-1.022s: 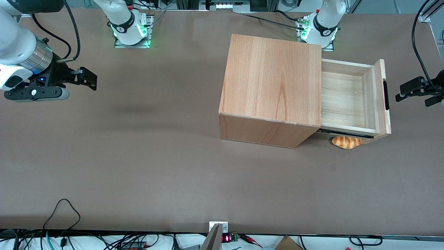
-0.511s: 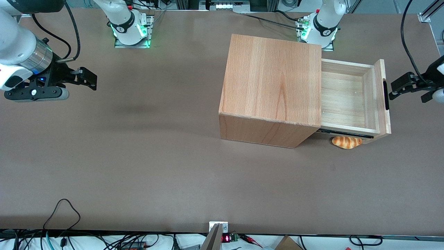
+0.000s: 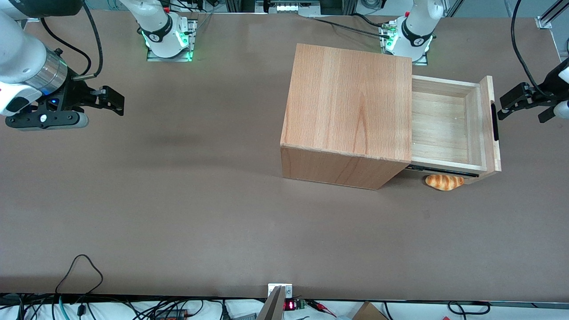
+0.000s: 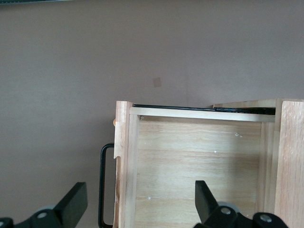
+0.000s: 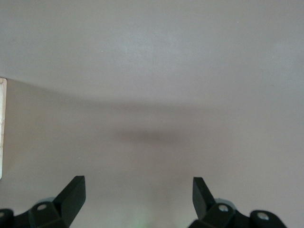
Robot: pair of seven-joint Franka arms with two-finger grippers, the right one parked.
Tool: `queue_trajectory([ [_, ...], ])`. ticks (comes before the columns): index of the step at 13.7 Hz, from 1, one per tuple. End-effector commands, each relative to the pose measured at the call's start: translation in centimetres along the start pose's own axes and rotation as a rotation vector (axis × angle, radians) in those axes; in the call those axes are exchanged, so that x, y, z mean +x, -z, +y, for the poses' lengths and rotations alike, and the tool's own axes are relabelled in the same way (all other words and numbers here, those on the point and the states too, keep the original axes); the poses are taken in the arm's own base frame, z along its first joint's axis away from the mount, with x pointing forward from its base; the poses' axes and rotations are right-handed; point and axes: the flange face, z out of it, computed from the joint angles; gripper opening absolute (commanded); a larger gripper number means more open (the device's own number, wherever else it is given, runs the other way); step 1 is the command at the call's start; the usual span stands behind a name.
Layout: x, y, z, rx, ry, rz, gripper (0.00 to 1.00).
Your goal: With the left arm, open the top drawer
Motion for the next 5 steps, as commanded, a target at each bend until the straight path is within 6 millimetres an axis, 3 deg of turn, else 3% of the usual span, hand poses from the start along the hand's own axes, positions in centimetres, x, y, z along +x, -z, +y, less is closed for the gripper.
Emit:
queue_trajectory([
  [1,-0.51,0.50,-0.68,0.023,0.035,-0.002,1.00],
  [5,-0.39,0.76,-0.30,0.026,0.028,0.002,1.00],
])
